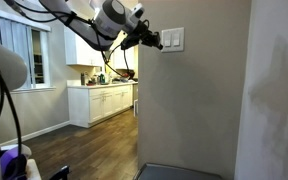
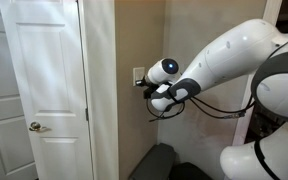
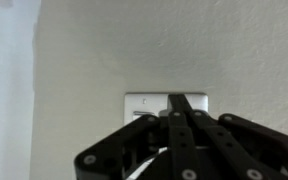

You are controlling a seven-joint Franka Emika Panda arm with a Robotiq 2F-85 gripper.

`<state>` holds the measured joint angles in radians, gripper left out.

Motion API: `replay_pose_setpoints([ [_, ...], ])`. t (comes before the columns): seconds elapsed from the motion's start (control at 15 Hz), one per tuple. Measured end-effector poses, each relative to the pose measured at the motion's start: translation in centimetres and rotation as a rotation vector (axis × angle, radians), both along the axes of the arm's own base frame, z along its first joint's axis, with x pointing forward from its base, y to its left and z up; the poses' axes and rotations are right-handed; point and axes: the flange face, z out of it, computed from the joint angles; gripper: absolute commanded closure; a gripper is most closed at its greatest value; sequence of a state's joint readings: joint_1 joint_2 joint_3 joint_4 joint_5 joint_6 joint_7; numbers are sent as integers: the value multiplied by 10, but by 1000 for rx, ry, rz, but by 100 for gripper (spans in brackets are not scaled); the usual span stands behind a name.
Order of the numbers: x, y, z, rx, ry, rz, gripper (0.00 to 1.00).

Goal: Flip the left light switch on the wall

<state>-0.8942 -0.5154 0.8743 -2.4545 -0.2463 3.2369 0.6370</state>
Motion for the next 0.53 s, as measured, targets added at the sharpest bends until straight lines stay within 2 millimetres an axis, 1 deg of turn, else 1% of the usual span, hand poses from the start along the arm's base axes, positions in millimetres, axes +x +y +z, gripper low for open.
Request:
replay_pose_setpoints([
  [0.2,11,-2,3,-3,-21,-16,100],
  [0.53,27,2,8,-5,-54,-20,100],
])
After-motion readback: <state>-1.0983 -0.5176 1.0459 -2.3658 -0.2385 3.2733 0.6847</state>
